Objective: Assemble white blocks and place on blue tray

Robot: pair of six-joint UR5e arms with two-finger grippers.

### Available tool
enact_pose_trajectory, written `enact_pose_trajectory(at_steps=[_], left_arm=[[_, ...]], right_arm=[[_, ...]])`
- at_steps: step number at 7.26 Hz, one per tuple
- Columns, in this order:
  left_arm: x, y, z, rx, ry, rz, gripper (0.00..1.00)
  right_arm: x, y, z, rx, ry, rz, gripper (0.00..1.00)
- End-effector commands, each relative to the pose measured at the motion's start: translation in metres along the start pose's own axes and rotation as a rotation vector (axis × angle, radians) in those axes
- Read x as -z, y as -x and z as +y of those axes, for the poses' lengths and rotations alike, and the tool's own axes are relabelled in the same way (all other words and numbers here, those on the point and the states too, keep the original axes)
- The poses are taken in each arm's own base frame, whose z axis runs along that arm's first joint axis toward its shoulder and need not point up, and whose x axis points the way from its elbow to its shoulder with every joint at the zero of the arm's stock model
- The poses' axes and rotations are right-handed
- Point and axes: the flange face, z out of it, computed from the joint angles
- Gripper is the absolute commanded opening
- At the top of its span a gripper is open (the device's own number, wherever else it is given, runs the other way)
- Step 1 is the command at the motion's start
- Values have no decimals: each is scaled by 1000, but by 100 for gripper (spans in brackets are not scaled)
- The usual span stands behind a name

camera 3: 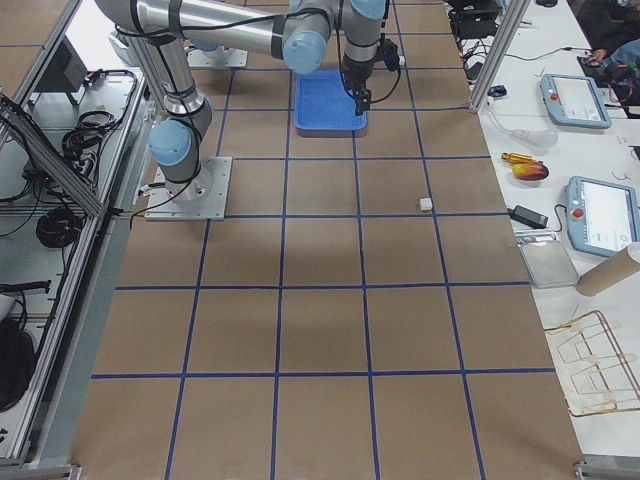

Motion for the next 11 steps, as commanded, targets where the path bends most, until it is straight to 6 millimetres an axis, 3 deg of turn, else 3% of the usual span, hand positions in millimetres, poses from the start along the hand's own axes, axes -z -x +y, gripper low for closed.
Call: enact_pose_trajectory(at_steps=[1, 2, 4, 5, 6, 8, 9, 10, 11], left_arm=[[-55, 3, -24, -1, -15, -7, 100], [-76, 5, -38, 12, -55, -12, 100], [-117, 8, -52, 103, -13, -9, 100], [-130, 9, -60, 117, -7, -9, 100], [-134, 10, -65, 73, -10, -9, 100], [-138, 14, -71, 1, -15, -13, 95], [-139, 17, -81, -10, -33, -15, 94], [-152, 19, -84, -6, -23, -14, 93], [-151, 21, -87, -6, -30, -15, 84]], right_arm=[[-21, -94, -3, 352, -37, -7, 100], [-27, -119, -7, 458, -51, -23, 100], [-64, -186, -4, 634, -135, -105, 100], [-80, -208, -7, 689, -141, -121, 100], [-95, -213, -5, 688, -125, -142, 100], [-100, -221, -12, 697, -138, -138, 100], [-108, -233, -19, 758, -155, -75, 100], [-129, -246, -25, 912, -169, -44, 99], [-143, -256, -34, 998, -203, -44, 98]])
